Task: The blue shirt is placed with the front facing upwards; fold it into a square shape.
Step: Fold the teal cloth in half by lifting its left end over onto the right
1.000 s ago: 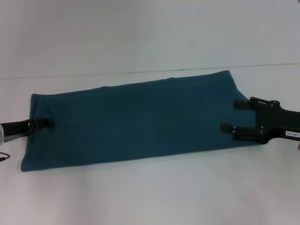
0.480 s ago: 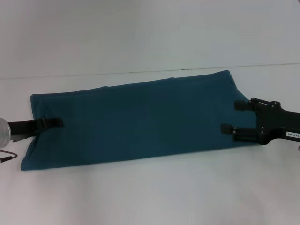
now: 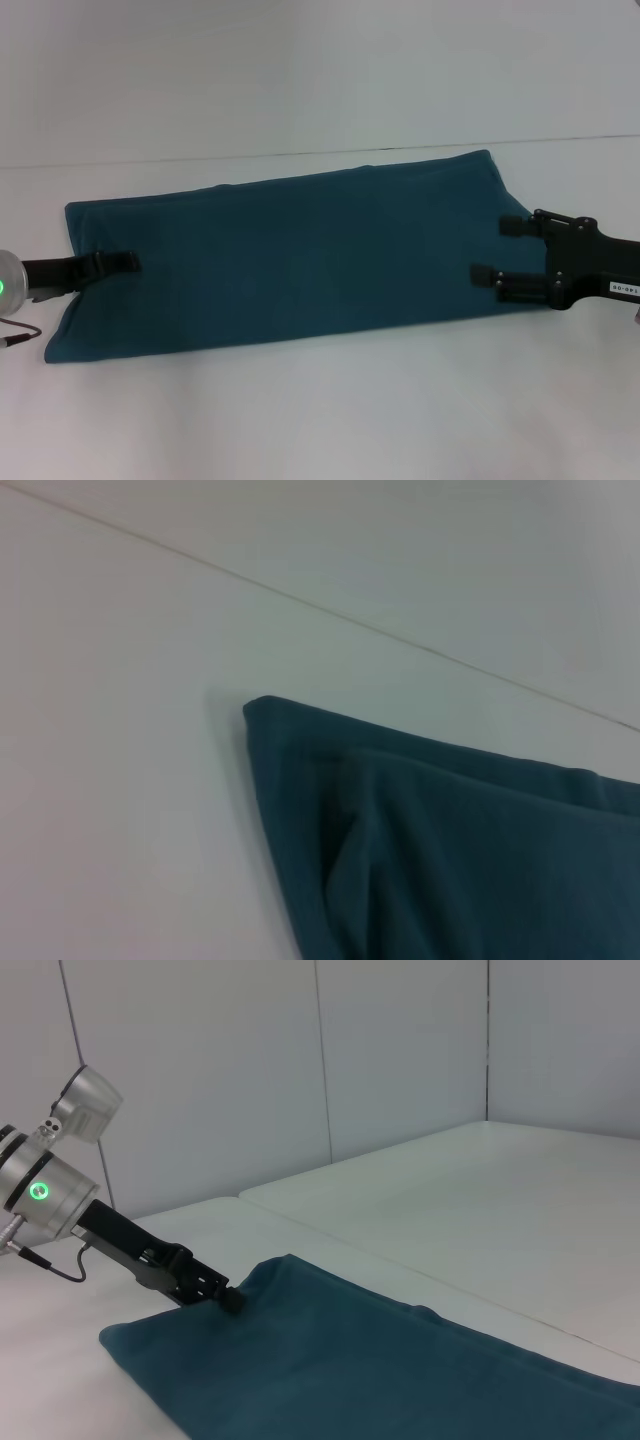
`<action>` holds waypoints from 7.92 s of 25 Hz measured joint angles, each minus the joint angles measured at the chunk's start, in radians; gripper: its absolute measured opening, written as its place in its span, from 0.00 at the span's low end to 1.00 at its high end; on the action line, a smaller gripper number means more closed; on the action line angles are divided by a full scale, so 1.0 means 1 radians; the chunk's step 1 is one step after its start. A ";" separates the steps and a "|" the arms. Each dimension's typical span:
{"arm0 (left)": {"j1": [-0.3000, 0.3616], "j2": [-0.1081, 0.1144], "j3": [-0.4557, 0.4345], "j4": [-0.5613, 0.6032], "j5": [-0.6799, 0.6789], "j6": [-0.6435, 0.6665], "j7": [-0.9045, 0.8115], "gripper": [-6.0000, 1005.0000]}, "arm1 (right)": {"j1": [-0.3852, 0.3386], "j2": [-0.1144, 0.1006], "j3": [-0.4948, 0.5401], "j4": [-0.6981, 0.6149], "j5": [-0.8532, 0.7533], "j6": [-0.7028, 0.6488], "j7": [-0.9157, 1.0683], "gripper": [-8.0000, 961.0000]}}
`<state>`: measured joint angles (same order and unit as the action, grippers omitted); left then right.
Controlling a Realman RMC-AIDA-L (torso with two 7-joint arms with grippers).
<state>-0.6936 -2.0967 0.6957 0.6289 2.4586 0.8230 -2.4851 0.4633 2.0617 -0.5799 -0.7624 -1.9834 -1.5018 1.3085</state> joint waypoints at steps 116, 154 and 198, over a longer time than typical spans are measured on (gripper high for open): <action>0.028 -0.069 0.086 0.209 -0.517 0.200 0.448 0.10 | -0.089 -0.005 0.051 0.061 0.046 -0.039 -0.216 0.95; -0.131 -0.078 0.613 0.000 -0.894 -0.209 0.453 0.10 | -0.135 -0.023 0.074 0.072 0.037 -0.031 -0.217 0.95; -0.175 -0.078 0.829 -0.089 -1.261 -0.327 0.539 0.19 | -0.142 -0.017 0.065 0.063 0.035 -0.007 -0.218 0.96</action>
<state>-0.8686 -2.1751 1.5244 0.5398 1.1972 0.4965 -1.9465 0.3213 2.0447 -0.5144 -0.6995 -1.9482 -1.5089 1.0905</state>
